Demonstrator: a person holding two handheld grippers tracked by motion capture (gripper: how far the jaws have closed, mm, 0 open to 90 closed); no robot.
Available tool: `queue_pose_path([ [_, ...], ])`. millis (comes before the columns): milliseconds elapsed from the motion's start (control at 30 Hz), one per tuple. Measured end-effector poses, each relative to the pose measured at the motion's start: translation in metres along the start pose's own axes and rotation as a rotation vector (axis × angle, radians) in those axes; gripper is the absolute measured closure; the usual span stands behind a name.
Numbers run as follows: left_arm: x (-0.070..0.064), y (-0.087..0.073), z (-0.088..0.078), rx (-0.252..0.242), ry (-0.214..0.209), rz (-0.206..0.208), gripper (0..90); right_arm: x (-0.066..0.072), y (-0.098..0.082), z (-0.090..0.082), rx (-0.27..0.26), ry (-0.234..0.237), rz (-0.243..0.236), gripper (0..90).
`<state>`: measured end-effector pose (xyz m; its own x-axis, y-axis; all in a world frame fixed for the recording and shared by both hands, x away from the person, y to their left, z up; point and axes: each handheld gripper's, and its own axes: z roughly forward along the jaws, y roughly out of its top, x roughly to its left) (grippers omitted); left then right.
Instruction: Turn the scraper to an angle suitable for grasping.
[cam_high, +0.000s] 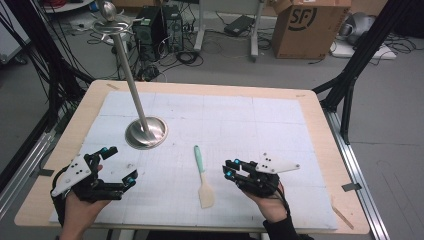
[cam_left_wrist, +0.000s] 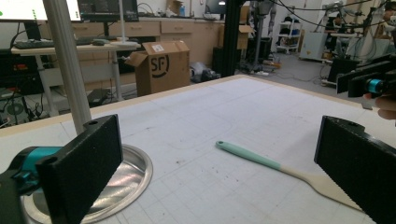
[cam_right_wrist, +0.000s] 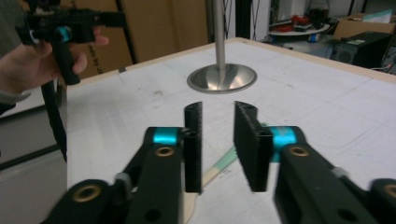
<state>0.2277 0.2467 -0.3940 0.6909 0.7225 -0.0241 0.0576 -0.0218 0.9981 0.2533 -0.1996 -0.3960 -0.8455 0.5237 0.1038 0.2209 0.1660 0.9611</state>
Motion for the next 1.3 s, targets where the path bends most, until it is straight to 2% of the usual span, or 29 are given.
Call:
queue_pose_path([
  [67, 0.000, 0.000, 0.000, -0.001, -0.001, -0.001, 1.7, 0.002, 0.000, 0.004, 0.020, -0.004, -0.007, 87.0],
  [100, 0.000, 0.000, 0.000, -0.001, -0.002, -0.003, 1.7, 0.002, 0.000, 0.004, 0.020, -0.004, -0.007, 87.0],
  [133, 0.000, 0.000, 0.000, -0.001, -0.003, -0.004, 1.7, 0.002, 0.000, 0.009, 0.042, -0.002, 0.001, 89.2],
  [300, -0.001, 0.000, 0.000, -0.002, -0.006, -0.007, 1.7, 0.000, -0.001, 0.022, 0.104, -0.006, 0.036, 89.3],
  [433, -0.001, 0.000, 0.001, -0.002, -0.007, -0.009, 1.7, 0.003, -0.002, 0.034, 0.125, 0.007, 0.024, 89.3],
  [467, -0.001, -0.001, 0.001, 0.000, -0.008, -0.010, 1.7, 0.005, -0.003, 0.042, 0.137, 0.012, 0.000, 89.3],
  [533, -0.001, -0.001, 0.001, -0.003, -0.002, -0.008, 1.7, 0.007, -0.002, 0.050, 0.157, 0.043, 0.000, 89.3],
  [600, 0.000, -0.001, 0.001, -0.005, 0.005, -0.010, 1.7, 0.008, -0.003, 0.054, 0.167, 0.053, 0.003, 89.3],
  [633, 0.000, -0.001, 0.001, -0.009, 0.009, -0.015, 1.7, 0.010, -0.003, 0.062, 0.204, 0.066, 0.006, 89.3],
  [667, 0.001, -0.001, 0.001, -0.009, 0.008, -0.015, 1.7, 0.010, -0.003, 0.062, 0.204, 0.066, 0.006, 89.3],
  [700, 0.001, -0.001, 0.000, -0.009, 0.008, -0.018, 1.7, 0.012, -0.005, 0.071, 0.239, 0.081, 0.001, 89.4],
  [867, 0.001, -0.002, 0.001, -0.001, 0.004, -0.017, 1.7, 0.015, -0.011, 0.092, 0.338, 0.099, 0.006, 89.5],
  [1033, 0.001, -0.002, 0.001, -0.002, 0.008, -0.014, 1.7, 0.021, -0.018, 0.107, 0.433, 0.105, -0.013, 89.4],
  [1200, 0.002, -0.003, 0.001, -0.004, 0.017, -0.019, 1.7, 0.022, -0.021, 0.114, 0.475, 0.094, -0.014, 89.4],
  [1233, 0.002, -0.003, 0.001, -0.005, 0.017, -0.019, 1.7, 0.022, -0.023, 0.115, 0.503, 0.087, -0.017, 89.5],
  [1300, 0.003, -0.003, 0.001, -0.004, 0.017, -0.021, 1.7, 0.020, -0.023, 0.114, 0.504, 0.090, -0.004, 89.7],
])
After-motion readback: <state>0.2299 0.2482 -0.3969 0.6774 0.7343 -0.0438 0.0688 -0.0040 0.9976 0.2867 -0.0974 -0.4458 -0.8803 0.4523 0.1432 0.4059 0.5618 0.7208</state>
